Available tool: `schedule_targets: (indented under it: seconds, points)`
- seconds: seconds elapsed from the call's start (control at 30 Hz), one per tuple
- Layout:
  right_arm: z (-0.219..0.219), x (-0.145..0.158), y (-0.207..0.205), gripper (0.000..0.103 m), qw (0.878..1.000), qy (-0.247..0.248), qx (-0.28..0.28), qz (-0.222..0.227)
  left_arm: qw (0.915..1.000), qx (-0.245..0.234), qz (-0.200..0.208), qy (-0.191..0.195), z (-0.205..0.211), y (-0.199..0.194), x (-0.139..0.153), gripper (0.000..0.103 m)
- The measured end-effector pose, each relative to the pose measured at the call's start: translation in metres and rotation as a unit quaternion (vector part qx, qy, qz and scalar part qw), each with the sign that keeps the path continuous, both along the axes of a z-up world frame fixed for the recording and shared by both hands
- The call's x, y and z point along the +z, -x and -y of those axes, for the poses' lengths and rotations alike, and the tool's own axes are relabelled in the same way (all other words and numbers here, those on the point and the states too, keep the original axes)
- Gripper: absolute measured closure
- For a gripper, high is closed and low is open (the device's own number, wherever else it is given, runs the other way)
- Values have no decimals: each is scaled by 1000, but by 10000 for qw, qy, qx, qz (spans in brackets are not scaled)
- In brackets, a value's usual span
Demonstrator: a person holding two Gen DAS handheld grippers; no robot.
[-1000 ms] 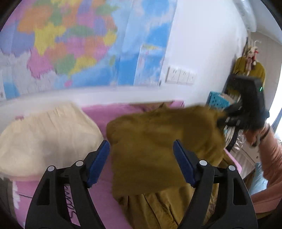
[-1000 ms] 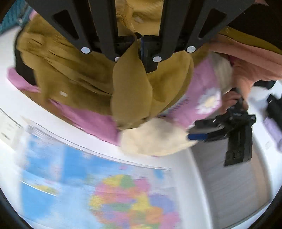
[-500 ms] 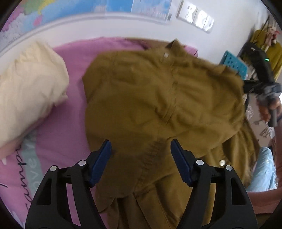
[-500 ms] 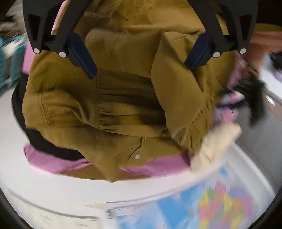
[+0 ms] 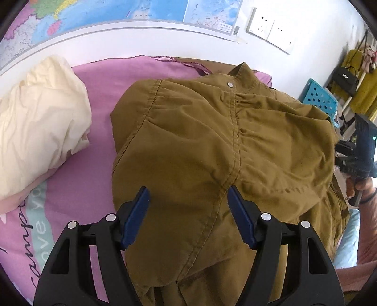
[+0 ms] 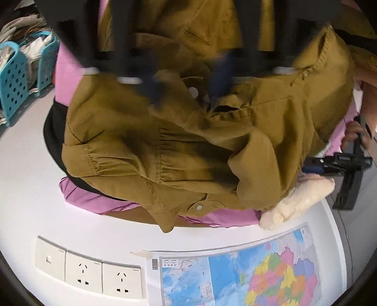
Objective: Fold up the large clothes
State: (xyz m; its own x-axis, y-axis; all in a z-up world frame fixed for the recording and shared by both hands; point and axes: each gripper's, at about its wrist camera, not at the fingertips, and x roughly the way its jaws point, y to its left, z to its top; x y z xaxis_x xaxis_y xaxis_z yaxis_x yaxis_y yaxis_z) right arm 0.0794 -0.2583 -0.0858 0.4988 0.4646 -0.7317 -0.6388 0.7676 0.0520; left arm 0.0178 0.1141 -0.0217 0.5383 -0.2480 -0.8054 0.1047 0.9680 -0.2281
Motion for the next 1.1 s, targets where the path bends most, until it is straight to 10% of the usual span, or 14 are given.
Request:
schedule_targets:
  seconds: [0.3, 0.57, 0.73, 1.1]
  points:
    - [81, 71, -26, 98, 9869, -1249, -723, -727, 9996, -150, 150, -177, 20, -14, 10, 35]
    - [89, 25, -75, 86, 9791, -706, -1395, -1300, 9983, -99, 65, -571, 37, -35, -9, 35]
    - [96, 10, -77, 41, 9751, -1251, -1398, -1179, 9970, 17, 52, -772, 33, -40, -21, 32]
    - [121, 35, -39, 24, 9722, -2021, -1180, -42, 9944, 583, 421, -770, 19, -43, 2, 34]
